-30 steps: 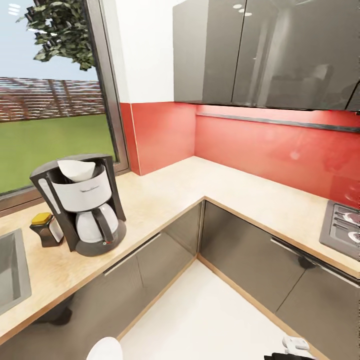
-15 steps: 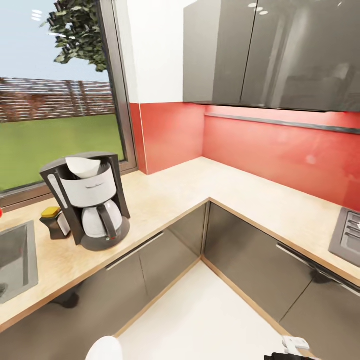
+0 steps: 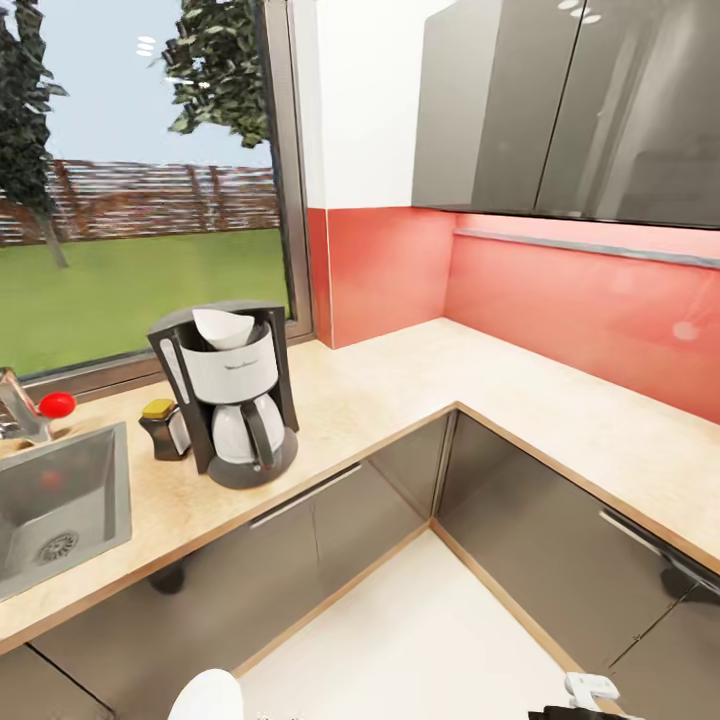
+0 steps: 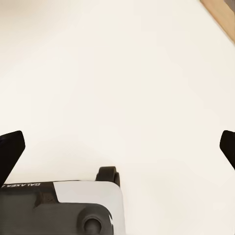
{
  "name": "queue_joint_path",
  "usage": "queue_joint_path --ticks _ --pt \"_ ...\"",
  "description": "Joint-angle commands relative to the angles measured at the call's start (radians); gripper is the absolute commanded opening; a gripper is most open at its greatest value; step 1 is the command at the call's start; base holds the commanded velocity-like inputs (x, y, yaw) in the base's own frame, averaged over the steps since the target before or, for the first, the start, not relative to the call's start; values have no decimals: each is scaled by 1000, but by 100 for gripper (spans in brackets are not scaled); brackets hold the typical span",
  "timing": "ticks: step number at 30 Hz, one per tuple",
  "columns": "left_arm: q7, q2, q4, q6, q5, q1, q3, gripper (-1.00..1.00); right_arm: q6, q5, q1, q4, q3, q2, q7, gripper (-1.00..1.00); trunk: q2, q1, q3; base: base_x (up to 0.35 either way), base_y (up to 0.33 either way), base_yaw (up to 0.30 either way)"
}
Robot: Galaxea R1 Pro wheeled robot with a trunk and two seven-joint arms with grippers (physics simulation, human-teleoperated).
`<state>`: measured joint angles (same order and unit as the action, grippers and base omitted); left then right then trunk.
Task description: Set up a coffee station on the kitchen countertop: keep the coffee maker on the countertop, move the bottle of coffee from the kitchen shelf to the counter next to the coffee maker, place a paper coffee filter on top of the coffee maker, put the saucer next to the coffee maker with the coffee cup on the saucer, and place the electric kettle next to the coffee maker.
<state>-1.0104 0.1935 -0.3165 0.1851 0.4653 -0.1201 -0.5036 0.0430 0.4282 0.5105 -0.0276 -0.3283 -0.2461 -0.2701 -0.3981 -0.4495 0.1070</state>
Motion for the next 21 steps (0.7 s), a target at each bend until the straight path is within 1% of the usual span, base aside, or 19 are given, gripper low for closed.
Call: queue_joint_path --ticks 1,3,6,21 --pt "-4 0 1 10 6 -1 -1 -100 5 10 0 -2 -7 0 -3 100 -2 -1 2 0 0 253" --pt "-4 0 1 10 6 -1 -1 -100 5 10 0 -2 -7 0 -3 100 -2 -1 1 -118 0 253" --pt "-4 0 1 10 6 -1 -1 -100 5 10 0 -2 -8 -1 -3 100 -2 -1 0 -267 0 253" --pt "-4 0 1 10 6 -1 -1 -100 5 10 0 -2 -7 -1 -3 100 -2 -1 -5 -332 0 253"
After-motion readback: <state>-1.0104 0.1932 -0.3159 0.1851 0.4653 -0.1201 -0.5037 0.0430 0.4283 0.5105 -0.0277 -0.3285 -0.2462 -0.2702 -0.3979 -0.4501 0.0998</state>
